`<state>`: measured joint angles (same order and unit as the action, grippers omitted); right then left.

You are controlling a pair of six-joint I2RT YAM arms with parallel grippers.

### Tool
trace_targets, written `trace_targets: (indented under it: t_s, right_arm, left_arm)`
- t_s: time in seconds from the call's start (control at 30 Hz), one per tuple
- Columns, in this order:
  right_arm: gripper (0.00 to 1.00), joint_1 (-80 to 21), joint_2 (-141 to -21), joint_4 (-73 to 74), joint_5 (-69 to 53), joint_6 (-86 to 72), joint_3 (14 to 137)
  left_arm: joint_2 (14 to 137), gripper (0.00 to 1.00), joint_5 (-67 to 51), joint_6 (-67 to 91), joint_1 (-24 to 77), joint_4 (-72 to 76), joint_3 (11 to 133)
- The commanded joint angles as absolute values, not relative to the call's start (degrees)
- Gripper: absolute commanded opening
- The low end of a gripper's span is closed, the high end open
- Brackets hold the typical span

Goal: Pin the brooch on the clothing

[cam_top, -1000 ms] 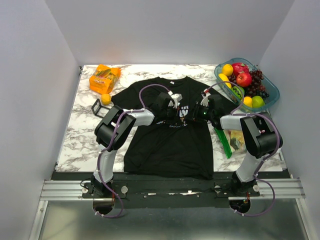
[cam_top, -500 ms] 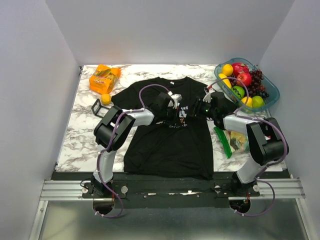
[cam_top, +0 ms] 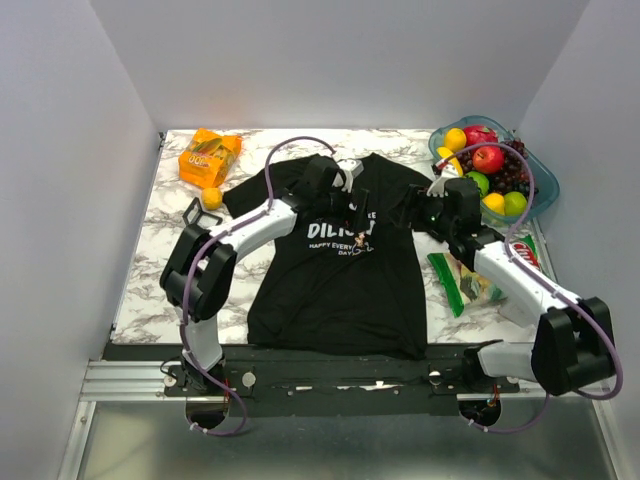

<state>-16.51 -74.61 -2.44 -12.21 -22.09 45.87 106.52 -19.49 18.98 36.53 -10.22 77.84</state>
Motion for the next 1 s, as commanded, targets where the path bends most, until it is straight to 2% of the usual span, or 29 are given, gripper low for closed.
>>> trace_targets:
  t_s: [0.0,0.2,0.37,0.53,0.7,0.97]
  right_arm:
    - [0.73,-16.52,-71.02,7.90,-7.92,-19.51,50.18]
    - [0.73,-16.61,-70.66,12.57,-3.60,-17.58,52.29]
    - [0.72,-16.61,-76.10,14.06,-2.20,-18.02,53.87]
    - [0.68,-16.52,-82.25,14.15,-0.62,-18.10,55.54]
    - [0.66,-16.26,-87.96,14.76,1.41,-18.46,57.13]
    - [0.63,-15.03,-93.86,14.50,2.37,-18.63,57.30]
  left_arm:
    - [101.78,0.99,-10.82,13.98,35.16,-21.96,81.12]
    - [100.46,0.99,-7.48,10.73,27.70,-31.19,81.65]
    - [101.16,0.99,-6.59,11.16,20.93,-32.52,79.81]
    - [105.20,0.98,-6.77,10.55,18.64,-33.66,81.73]
    - [108.98,0.89,-8.08,10.81,17.05,-34.01,82.27]
    - [111.97,0.89,-8.69,10.02,15.65,-33.22,80.07]
